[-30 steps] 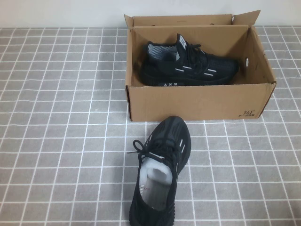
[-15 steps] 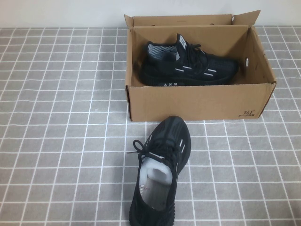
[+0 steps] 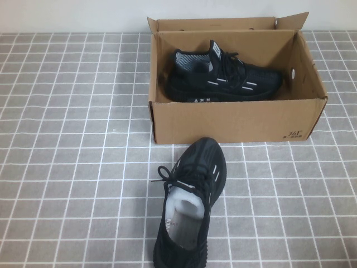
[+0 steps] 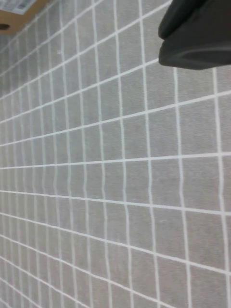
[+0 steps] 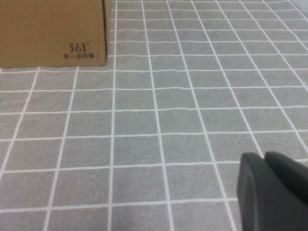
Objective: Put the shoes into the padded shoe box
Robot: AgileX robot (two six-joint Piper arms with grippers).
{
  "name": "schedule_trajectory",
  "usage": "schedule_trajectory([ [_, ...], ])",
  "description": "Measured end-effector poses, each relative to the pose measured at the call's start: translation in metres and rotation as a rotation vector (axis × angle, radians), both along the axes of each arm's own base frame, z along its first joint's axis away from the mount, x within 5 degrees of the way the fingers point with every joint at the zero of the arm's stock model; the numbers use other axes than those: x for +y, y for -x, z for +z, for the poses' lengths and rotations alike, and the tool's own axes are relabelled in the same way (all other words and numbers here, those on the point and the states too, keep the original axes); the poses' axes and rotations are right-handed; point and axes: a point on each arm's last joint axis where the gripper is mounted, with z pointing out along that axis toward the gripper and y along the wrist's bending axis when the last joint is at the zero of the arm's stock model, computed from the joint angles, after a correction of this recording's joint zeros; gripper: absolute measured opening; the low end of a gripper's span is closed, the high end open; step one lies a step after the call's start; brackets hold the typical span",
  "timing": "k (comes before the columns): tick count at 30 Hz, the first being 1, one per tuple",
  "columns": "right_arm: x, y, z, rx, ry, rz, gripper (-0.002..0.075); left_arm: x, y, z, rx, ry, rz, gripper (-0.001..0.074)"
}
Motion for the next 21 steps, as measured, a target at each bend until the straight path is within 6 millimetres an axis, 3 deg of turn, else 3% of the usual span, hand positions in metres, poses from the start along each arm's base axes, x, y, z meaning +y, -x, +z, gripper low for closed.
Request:
schedule_trajectory([
  [8,0.0,0.0,0.0,0.0,0.002,0.0,-0.0006,-0.003,-0.002,0.011,-0.128,0.02,-0.027,-0.0004],
  [17,0.0,0.0,0.0,0.0,0.002,0.0,-0.0006,-0.011,0.004,0.056,-0.62,0.137,-0.133,-0.0004],
  [21,0.0,0.0,0.0,0.0,0.002,0.0,-0.0006,-0.012,0.008,0.064,-0.703,0.162,-0.155,-0.0004],
])
